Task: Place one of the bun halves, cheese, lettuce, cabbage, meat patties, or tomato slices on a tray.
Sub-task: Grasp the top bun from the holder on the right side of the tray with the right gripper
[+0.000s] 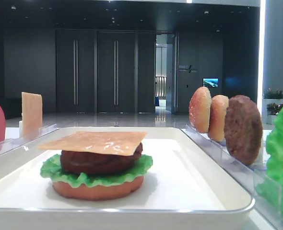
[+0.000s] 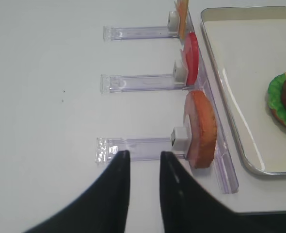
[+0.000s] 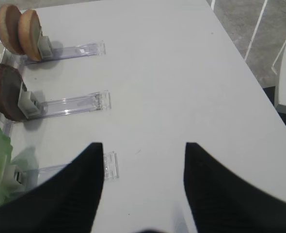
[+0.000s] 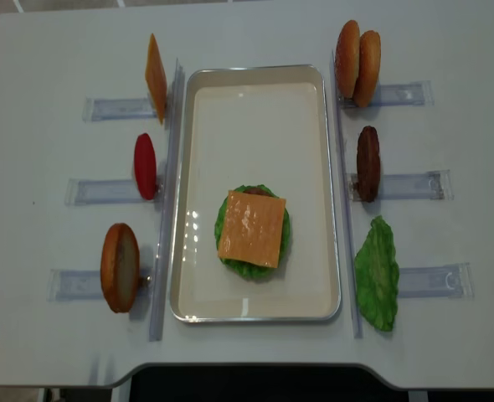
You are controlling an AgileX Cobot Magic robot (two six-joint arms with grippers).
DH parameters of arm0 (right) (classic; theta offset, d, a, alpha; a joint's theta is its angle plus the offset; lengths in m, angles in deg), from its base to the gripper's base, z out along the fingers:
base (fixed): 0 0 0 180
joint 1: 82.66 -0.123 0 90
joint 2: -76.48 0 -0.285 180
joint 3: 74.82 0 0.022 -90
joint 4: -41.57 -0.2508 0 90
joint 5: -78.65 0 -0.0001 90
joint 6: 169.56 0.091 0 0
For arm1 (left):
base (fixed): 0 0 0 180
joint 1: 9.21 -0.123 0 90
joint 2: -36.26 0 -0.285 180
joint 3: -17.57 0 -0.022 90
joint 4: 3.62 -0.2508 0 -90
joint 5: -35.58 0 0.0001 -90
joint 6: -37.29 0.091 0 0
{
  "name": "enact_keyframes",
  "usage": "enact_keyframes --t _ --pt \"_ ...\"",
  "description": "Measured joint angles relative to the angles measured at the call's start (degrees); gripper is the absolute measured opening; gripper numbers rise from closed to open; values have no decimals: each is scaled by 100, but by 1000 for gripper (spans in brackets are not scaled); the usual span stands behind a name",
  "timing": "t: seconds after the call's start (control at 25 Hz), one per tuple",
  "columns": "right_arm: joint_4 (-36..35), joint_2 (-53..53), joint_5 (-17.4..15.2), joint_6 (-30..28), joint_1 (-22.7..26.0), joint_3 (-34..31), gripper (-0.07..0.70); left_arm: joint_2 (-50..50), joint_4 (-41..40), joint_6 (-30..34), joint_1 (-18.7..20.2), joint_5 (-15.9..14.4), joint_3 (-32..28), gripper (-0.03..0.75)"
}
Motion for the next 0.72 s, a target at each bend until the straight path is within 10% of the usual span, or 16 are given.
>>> enact_keyframes --t 0.72 --pt "0 0 5 0 0 0 361 0 0 0 0 0 0 33"
